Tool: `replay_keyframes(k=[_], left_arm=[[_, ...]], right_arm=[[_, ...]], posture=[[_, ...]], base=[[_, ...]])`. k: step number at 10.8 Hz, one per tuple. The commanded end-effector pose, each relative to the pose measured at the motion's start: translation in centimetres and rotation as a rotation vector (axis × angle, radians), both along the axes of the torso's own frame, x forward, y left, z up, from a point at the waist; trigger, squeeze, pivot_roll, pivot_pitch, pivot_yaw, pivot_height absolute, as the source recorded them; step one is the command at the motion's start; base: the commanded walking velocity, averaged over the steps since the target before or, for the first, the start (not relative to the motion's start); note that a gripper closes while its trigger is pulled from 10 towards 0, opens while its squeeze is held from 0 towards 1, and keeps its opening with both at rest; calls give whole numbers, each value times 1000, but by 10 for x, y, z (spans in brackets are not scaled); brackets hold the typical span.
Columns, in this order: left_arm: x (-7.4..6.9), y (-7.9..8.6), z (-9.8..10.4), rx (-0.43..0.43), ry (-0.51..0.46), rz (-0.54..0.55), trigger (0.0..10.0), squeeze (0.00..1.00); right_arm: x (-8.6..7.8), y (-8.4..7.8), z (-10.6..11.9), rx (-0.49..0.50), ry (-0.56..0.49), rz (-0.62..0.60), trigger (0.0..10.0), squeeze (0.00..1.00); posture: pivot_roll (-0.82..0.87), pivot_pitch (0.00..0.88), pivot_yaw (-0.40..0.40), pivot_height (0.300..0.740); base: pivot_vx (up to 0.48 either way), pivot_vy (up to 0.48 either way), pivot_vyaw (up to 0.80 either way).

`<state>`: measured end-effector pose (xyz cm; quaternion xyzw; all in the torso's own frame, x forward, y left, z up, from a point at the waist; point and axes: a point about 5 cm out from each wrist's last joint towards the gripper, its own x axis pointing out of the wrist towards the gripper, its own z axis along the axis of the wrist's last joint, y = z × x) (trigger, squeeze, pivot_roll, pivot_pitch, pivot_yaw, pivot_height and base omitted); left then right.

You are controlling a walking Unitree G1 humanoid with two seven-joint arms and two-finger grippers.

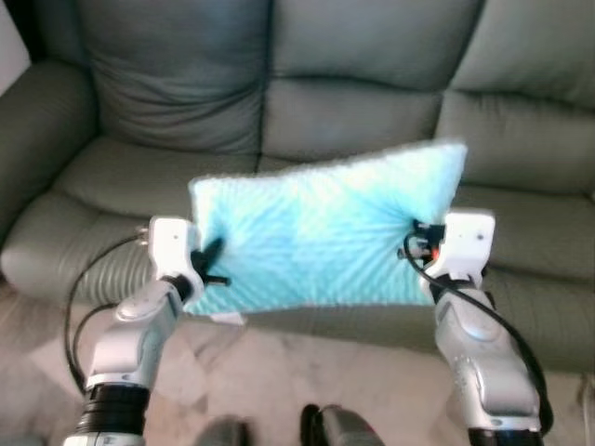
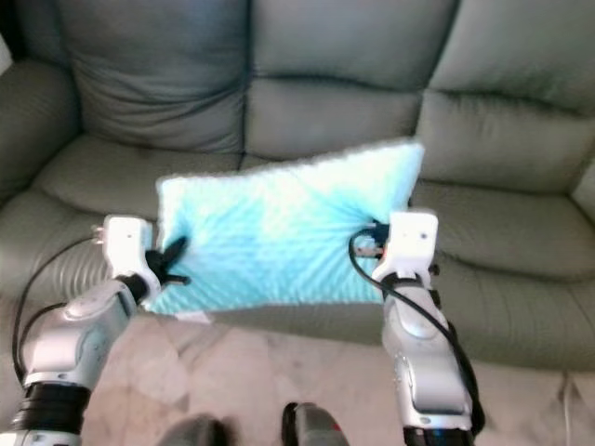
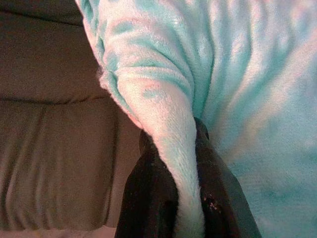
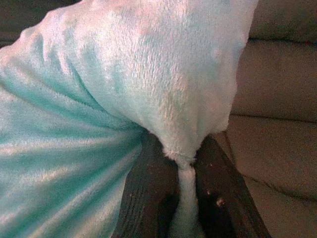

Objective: Move the pillow to the sofa

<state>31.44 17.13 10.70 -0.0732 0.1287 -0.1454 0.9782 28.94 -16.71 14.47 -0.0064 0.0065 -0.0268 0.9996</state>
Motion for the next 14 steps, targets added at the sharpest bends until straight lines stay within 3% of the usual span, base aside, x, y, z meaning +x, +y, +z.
replay_keyframes(k=[1, 7, 14], left_arm=[[-1, 2, 6, 13, -31, -16, 10000, 0], [-2, -5, 8, 12, -52, -53, 10000, 0], [-2, -6, 8, 5, -57, -63, 10000, 0]], right_arm=[[-1, -1, 3, -5, -12, -8, 10000, 0], [0, -2, 1, -12, 4, -8, 10000, 0], [0, -3, 1, -19, 5, -8, 10000, 0]], posture=[[-104, 215, -62, 740], [-105, 211, -63, 740], [-108, 203, -66, 740]], base=[[0, 0, 0], [0, 0, 0], [0, -480, 0]])
